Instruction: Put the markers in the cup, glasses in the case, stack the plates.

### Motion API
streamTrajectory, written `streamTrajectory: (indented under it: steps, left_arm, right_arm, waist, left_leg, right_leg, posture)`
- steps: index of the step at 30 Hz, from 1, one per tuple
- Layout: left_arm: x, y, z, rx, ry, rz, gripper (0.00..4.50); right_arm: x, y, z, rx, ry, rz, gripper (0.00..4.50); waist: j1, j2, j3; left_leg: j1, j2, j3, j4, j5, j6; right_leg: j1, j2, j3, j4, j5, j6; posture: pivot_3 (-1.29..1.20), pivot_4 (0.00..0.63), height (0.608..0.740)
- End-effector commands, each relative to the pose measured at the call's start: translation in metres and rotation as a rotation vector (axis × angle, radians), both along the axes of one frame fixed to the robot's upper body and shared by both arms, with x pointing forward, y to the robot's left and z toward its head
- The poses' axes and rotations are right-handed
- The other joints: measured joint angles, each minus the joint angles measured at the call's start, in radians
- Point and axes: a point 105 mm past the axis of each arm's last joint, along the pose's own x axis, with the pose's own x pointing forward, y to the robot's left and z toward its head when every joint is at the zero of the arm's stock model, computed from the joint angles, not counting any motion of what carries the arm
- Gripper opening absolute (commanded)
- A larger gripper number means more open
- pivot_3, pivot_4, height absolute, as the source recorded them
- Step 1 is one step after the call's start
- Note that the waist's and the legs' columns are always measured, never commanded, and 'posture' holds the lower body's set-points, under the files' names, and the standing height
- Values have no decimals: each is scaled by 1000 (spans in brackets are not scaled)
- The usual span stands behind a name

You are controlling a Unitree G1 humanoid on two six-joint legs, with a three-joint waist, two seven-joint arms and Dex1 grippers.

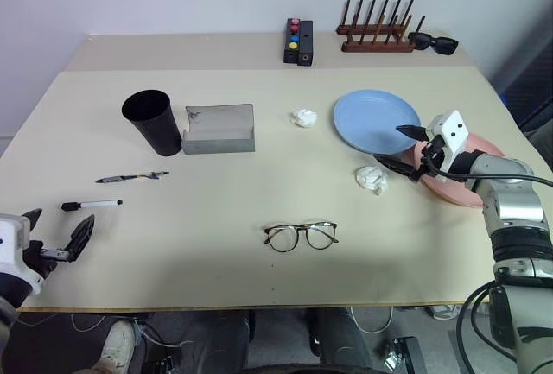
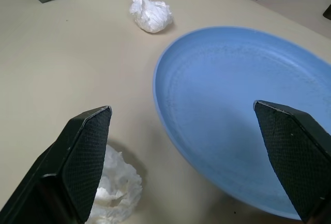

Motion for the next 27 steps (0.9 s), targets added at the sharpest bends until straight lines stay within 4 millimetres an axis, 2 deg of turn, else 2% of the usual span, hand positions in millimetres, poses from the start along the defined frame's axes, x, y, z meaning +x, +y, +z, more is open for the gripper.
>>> streamTrajectory:
  steps: [1,17,21,27]
  left_arm:
    - [1,-1,9,26,-23,-11,4476]
    - [8,-5,9,27,-24,-26,4476]
    - [9,-6,8,16,-25,-33,4476]
    - [16,-7,10,25,-36,-36,4476]
  right_arm:
    - [-1,0,18,12,-61,11,4500]
    - [-2,11,19,12,-66,44,4500]
    - [-1,19,24,21,-79,63,4500]
    - [-4,43,32,46,-118,137,4500]
  waist:
    - [0,0,0]
    - [0,0,0]
    - [1,0,0]
    - [-1,0,0]
  left_leg:
    - [0,0,0,0,0,0]
    - [0,0,0,0,0,0]
    - [0,0,0,0,0,0]
    - [0,0,0,0,0,0]
  right_leg:
    - [0,0,0,0,0,0]
    - [0,0,0,0,0,0]
    - [0,0,0,0,0,0]
    - [0,0,0,0,0,0]
  posture:
    - [0,150,739]
    - [0,150,739]
    - [0,150,739]
    - [0,150,739]
